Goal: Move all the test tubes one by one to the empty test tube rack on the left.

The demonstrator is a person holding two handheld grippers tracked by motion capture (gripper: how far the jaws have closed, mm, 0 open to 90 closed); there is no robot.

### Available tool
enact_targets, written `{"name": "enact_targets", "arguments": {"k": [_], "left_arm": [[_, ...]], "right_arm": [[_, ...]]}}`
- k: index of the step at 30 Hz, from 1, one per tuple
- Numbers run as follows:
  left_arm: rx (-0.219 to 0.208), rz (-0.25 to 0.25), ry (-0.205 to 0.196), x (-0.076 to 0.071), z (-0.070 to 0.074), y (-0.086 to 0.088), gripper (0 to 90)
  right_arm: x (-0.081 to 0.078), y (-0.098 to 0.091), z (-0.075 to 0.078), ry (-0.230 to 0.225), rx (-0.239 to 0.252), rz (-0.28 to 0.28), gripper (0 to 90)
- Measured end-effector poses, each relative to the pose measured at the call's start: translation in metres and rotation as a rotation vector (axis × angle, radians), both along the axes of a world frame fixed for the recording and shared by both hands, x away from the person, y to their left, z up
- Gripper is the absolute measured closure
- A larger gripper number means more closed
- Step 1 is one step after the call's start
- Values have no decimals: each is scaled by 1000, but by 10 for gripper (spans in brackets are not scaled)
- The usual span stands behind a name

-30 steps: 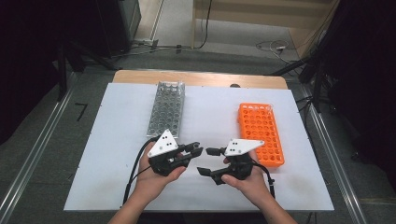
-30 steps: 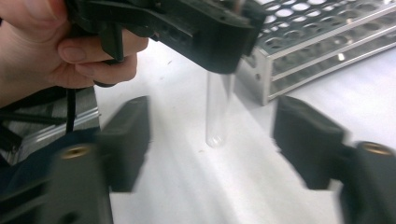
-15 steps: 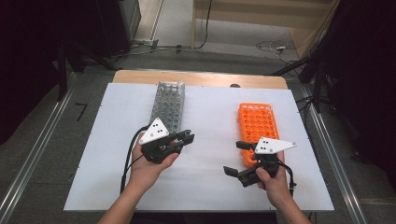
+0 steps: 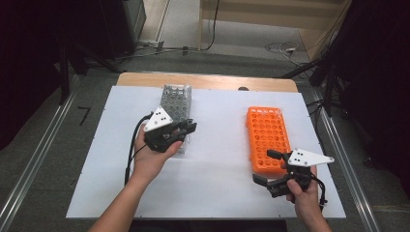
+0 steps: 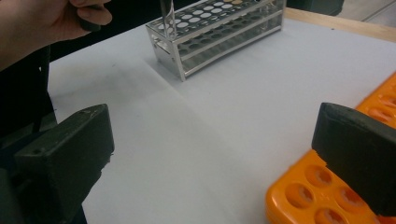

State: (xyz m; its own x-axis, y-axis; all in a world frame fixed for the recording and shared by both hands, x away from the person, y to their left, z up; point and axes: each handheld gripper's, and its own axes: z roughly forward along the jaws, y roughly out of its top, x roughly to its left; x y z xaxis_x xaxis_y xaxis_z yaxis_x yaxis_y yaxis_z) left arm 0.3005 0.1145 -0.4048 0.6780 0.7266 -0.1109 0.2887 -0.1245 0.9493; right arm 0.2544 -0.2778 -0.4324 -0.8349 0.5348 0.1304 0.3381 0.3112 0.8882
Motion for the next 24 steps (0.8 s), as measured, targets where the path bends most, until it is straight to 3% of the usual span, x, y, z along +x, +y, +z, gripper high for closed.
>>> {"name": "enact_targets", "arguments": {"k": [11, 24], "left_arm": [[-26, 84, -7, 36, 3, 12, 762], [-22, 166, -15, 77, 6, 16, 762]], "right_arm": [[-12, -34, -4, 4, 16, -72, 0], [-11, -37, -10, 10, 13, -103, 0]]}}
